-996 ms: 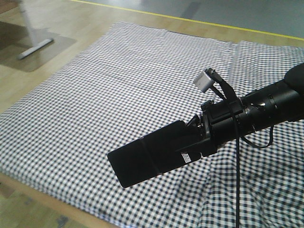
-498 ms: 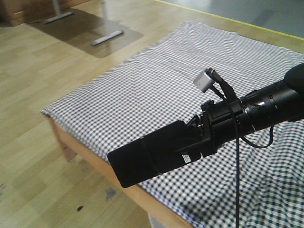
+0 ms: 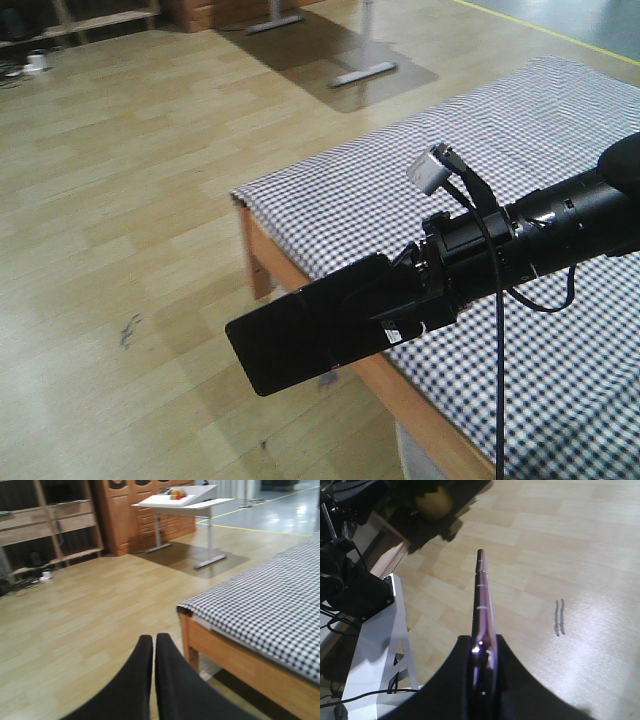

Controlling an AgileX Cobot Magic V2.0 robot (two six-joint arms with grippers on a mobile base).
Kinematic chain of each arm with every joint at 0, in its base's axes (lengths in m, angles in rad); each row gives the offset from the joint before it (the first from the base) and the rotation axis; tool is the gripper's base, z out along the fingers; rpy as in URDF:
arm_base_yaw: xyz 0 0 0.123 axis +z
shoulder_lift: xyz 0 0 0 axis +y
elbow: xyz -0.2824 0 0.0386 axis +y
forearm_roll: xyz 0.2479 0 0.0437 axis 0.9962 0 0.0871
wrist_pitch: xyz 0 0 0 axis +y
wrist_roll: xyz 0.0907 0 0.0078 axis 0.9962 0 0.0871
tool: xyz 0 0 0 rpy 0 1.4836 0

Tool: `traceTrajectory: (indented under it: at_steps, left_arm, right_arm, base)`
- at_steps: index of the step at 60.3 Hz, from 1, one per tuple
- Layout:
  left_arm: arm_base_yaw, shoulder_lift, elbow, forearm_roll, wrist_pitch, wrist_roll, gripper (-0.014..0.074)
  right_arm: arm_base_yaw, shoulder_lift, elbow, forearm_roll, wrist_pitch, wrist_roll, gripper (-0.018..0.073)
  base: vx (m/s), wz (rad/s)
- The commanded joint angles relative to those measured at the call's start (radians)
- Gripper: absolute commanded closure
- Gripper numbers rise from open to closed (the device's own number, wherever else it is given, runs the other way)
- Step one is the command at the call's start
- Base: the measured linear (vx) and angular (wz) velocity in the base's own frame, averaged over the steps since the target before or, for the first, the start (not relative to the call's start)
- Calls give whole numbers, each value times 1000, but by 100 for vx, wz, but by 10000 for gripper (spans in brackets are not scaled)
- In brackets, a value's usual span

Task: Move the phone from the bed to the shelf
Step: 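Drive the base away from the bed holding the phone in the right gripper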

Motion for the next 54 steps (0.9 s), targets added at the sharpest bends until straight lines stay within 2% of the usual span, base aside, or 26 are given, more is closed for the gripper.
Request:
traceTrajectory:
  at_steps: [1,28,54]
  left_arm:
    - [-2,-10,-26,-5,-70,-4,596]
    - [-2,-10,-26,-5,-70,-4,596]
    - [-2,-10,-26,-5,-70,-4,596]
  right_arm:
    - [-2,-43,-25,87,97,-4,561]
    - [-2,-43,-25,87,97,-4,561]
    - [-2,-43,-25,87,97,-4,561]
  base:
    - [-14,54]
    - [-13,50]
    - [-9,35]
